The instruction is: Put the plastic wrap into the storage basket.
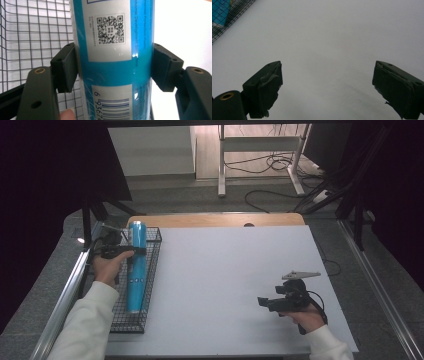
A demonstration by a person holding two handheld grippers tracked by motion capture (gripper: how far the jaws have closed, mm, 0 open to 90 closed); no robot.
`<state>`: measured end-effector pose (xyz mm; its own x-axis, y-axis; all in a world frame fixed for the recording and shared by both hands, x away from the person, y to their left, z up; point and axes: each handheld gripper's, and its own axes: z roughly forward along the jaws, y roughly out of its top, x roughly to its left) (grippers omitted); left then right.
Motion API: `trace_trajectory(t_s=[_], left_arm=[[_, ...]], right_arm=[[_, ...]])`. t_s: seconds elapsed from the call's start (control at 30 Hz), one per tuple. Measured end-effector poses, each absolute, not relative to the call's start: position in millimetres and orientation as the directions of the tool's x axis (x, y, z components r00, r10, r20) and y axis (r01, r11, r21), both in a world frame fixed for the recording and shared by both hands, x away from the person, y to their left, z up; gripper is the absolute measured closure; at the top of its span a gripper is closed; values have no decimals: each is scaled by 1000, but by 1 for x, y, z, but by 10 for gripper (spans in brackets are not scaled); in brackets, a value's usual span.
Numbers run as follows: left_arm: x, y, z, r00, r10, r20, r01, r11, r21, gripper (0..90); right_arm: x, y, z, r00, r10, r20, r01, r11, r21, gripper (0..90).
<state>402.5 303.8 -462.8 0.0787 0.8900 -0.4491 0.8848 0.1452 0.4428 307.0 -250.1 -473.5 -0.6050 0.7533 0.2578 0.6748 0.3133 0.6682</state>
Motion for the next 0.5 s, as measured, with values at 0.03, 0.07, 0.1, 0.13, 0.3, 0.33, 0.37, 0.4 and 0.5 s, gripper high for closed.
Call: trace_trajectory(t_s=[0.03,0.07,0.1,0.13,0.3,0.33,0.37,0.4,0.5], left_arm=[[404,303,-465,75,894,-441,887,142,439,310],[406,301,-467,65,896,-438,889,148,433,310],[408,299,-470,62,900,-432,890,145,431,309],[409,298,-472,58,904,-423,891,145,431,308],[408,293,-475,44,933,-357,881,133,455,291],[406,293,-473,48,929,-367,870,141,472,289],[403,292,-470,61,928,-367,859,139,493,283],[401,292,-468,70,928,-367,856,133,499,264],[393,291,-461,107,923,-370,834,119,539,223]], right_arm=[[307,-250,-474,-606,754,256,674,315,668,93],[307,-250,-474,-606,753,256,674,316,668,93],[307,-250,-474,-607,753,256,674,316,668,93],[307,-250,-474,-606,753,255,674,316,668,93],[307,-250,-474,-604,755,255,676,317,665,93],[307,-250,-474,-604,755,255,676,317,665,93],[307,-250,-474,-604,755,254,676,317,666,93],[307,-250,-474,-605,756,252,674,317,667,93],[306,-249,-474,-608,754,247,670,322,669,93]])
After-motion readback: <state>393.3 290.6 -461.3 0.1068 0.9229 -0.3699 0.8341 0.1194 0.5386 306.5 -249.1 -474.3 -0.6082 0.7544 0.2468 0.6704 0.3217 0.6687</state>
